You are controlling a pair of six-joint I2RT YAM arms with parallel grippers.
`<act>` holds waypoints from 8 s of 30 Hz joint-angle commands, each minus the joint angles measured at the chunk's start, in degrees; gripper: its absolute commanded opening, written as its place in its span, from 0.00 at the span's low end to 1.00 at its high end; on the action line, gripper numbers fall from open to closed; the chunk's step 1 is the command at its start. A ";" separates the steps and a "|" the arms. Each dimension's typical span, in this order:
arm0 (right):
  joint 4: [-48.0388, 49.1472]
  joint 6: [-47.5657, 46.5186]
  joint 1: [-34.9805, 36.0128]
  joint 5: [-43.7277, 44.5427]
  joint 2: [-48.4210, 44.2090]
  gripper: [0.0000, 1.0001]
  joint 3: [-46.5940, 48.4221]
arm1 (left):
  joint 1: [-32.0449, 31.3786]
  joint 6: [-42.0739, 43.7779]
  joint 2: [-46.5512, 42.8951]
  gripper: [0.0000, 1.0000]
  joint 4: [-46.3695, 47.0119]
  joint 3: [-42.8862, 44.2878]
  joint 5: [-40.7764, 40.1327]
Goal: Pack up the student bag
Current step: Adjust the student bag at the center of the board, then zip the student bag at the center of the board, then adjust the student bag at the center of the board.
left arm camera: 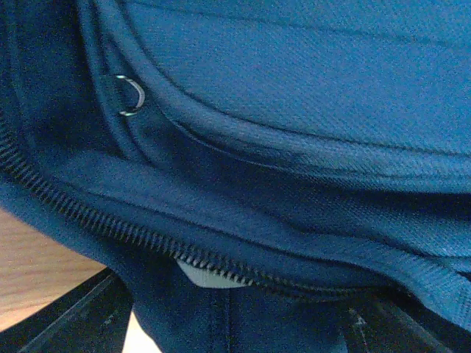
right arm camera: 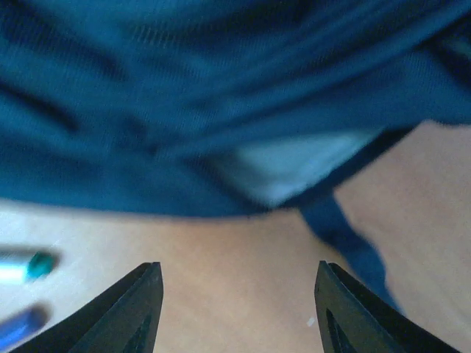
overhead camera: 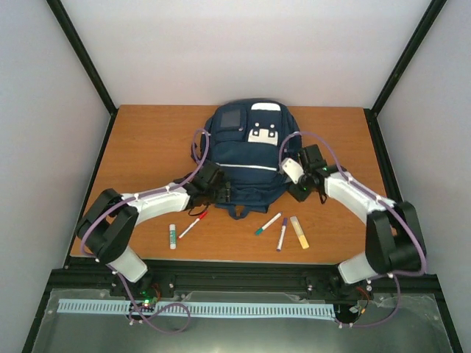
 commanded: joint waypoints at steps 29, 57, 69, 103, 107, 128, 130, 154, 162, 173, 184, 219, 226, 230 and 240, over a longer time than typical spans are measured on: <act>-0.31 8.43 -2.34 3.32 22.96 0.58 29.37 | -16.83 9.79 6.45 0.64 -0.37 14.81 14.89; 1.15 2.20 10.50 -18.75 2.85 0.59 4.66 | 8.15 11.14 -6.01 0.70 8.41 -5.63 11.22; 2.13 2.13 10.51 -17.12 4.02 0.58 3.85 | 9.80 18.99 4.87 0.66 9.90 2.64 11.38; 2.83 4.04 7.34 -12.84 3.52 0.54 4.06 | 4.20 18.88 -0.29 0.67 8.04 -0.69 9.07; 2.74 4.15 7.34 -13.04 3.41 0.54 4.10 | 6.36 19.51 -0.58 0.66 8.66 -2.00 9.30; 2.46 4.03 7.09 -13.39 4.22 0.54 4.04 | 7.19 30.05 9.87 0.49 14.59 2.48 13.64; 2.44 4.02 7.07 -13.36 4.48 0.54 4.03 | 7.48 30.43 10.83 0.50 15.00 2.89 14.14; 2.42 3.87 6.99 -12.51 7.32 0.53 4.37 | 7.12 25.91 6.04 0.01 17.20 -4.61 18.09; 2.42 4.37 7.07 -12.48 10.92 0.50 4.82 | 2.67 23.37 6.43 0.01 14.55 -4.74 22.21; 1.59 4.91 7.16 -14.32 13.78 0.49 5.71 | -5.85 20.71 11.62 0.01 13.37 2.93 24.64; 0.94 5.45 6.95 -13.51 11.72 0.49 6.34 | -9.42 15.13 14.07 0.02 20.92 6.72 29.52; -3.73 13.96 -13.08 -6.58 6.44 0.71 7.47 | -12.52 10.44 15.46 0.03 21.43 7.69 22.03; -5.57 13.62 -15.58 -18.37 9.33 0.63 9.91 | -12.48 10.20 16.24 0.04 21.92 8.17 22.37; -6.39 15.92 -16.33 -22.96 13.68 0.61 13.11 | -12.52 10.17 16.38 0.04 21.92 8.28 22.66; -6.41 20.14 -17.87 -34.35 22.07 0.50 15.68 | -12.52 10.61 16.21 0.04 21.34 8.78 22.55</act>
